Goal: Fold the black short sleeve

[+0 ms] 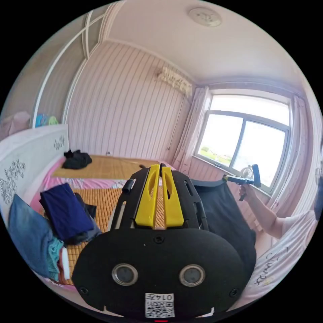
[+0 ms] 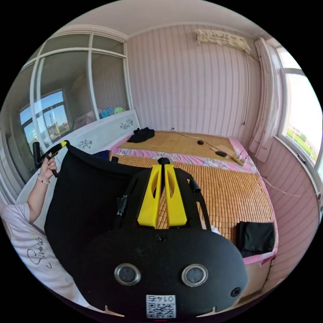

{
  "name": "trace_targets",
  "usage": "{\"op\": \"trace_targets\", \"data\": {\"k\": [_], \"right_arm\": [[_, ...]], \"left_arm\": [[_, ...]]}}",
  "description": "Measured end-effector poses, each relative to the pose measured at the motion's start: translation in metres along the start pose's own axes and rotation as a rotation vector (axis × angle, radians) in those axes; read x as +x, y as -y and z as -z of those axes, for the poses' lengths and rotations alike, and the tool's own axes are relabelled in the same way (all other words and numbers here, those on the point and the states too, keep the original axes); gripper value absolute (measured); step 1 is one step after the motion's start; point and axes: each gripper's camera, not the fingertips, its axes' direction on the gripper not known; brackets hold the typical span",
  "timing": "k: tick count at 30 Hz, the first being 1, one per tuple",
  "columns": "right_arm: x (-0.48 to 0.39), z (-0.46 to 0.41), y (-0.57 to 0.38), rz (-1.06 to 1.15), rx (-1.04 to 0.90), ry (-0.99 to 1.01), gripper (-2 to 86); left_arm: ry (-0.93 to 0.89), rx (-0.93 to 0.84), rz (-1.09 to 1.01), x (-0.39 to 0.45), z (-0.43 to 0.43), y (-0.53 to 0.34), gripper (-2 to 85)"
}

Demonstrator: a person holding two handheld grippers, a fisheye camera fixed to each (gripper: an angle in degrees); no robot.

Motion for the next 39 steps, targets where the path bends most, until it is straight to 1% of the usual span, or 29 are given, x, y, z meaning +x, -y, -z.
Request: {"op": "trace_targets", "data": {"k": [1, 3, 5, 8, 10, 12, 15, 17, 18, 20, 24, 26, 29, 31, 39], "right_arm": [[0.014, -0.018, 0.005, -0.047, -0.011, 0.004, 0.7], [0.034, -0.026, 0.023, -0.100, 0.056, 0.039, 0.7], [0.058, -0.006, 0.058, -0.146, 0.256, 0.079, 0.7], [0.079, 0.018, 0.089, -0.149, 0.456, 0.130, 0.7], [0.088, 0.020, 0.092, -0.130, 0.512, 0.153, 0.7], [0.095, 0.009, 0.084, -0.106, 0.502, 0.140, 0.7], [0.112, -0.038, 0.050, -0.114, 0.358, 0.099, 0.7], [0.133, -0.090, 0.012, -0.178, 0.170, 0.092, 0.7], [0.138, -0.104, 0.001, -0.194, 0.124, 0.086, 0.7], [0.159, -0.155, -0.045, -0.274, -0.038, 0.055, 0.7], [0.190, -0.220, -0.102, -0.451, -0.255, 0.033, 0.8], [0.205, -0.247, -0.128, -0.533, -0.364, 0.029, 0.8], [0.218, -0.261, -0.147, -0.568, -0.459, 0.025, 0.8], [0.223, -0.264, -0.154, -0.572, -0.499, 0.025, 0.8], [0.238, -0.256, -0.173, -0.567, -0.565, -0.005, 0.8]], "left_arm": [[-0.024, -0.028, 0.044, -0.011, -0.032, -0.002, -1.0], [-0.039, -0.014, 0.068, -0.019, -0.062, 0.007, -1.0], [-0.013, 0.075, 0.030, -0.015, -0.076, 0.040, -1.0], [-0.040, 0.172, -0.031, -0.008, -0.081, 0.077, -1.0], [-0.025, 0.172, -0.068, -0.007, -0.094, 0.085, -1.0], [-0.005, 0.143, -0.082, -0.012, -0.115, 0.076, -1.0], [0.010, 0.011, -0.018, -0.038, -0.168, 0.034, -1.0], [-0.001, -0.154, 0.087, -0.067, -0.215, -0.018, -1.0], [-0.009, -0.192, 0.110, -0.074, -0.226, -0.032, -1.0], [0.007, -0.322, 0.156, -0.091, -0.266, -0.088, -1.0], [0.055, -0.492, 0.220, -0.109, -0.326, -0.171, -1.0], [0.098, -0.627, 0.228, -0.114, -0.359, -0.217, -0.9], [0.106, -0.752, 0.258, -0.117, -0.384, -0.260, -0.9], [0.088, -0.801, 0.263, -0.116, -0.393, -0.275, -0.9], [0.031, -0.985, 0.071, -0.082, -0.417, -0.305, -0.9]]}}
